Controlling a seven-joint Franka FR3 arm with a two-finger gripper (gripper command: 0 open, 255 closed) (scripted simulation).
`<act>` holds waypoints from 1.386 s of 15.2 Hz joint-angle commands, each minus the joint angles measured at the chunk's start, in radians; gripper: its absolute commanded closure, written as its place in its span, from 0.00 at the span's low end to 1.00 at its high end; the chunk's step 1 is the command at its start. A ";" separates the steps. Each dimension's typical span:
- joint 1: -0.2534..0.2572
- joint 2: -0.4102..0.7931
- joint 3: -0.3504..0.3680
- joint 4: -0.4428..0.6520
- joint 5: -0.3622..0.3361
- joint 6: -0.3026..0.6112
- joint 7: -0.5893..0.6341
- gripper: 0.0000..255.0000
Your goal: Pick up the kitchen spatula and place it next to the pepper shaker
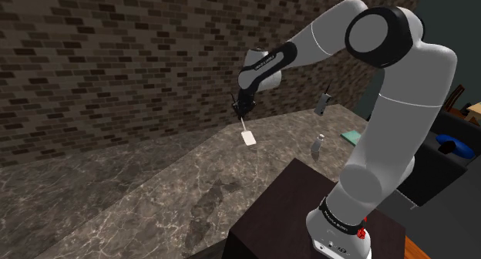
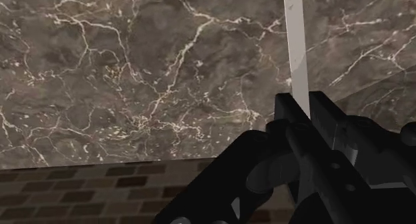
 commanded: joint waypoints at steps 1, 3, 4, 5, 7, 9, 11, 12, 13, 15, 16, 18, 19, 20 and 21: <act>-0.032 0.003 -0.014 0.000 0.010 0.004 -0.054 1.00; -0.064 0.007 -0.028 0.004 0.021 0.003 -0.109 1.00; -0.081 0.009 -0.035 0.009 0.026 0.002 -0.136 1.00; -0.097 0.013 -0.042 0.014 0.031 0.000 -0.163 1.00; -0.129 0.022 -0.056 0.028 0.041 -0.005 -0.217 1.00; -0.162 0.035 -0.068 0.047 0.052 -0.012 -0.269 1.00; -0.195 0.050 -0.080 0.070 0.062 -0.021 -0.321 1.00; -0.211 0.059 -0.086 0.084 0.068 -0.026 -0.347 1.00; -0.227 0.069 -0.092 0.098 0.073 -0.031 -0.372 1.00; -0.260 0.090 -0.102 0.131 0.083 -0.044 -0.421 1.00; -0.276 0.102 -0.107 0.149 0.088 -0.051 -0.446 1.00; -0.309 0.128 -0.116 0.189 0.099 -0.066 -0.493 1.00; -0.325 0.141 -0.120 0.211 0.104 -0.075 -0.515 1.00; -0.341 0.156 -0.124 0.234 0.109 -0.084 -0.538 1.00; -0.358 0.171 -0.128 0.258 0.113 -0.094 -0.560 1.00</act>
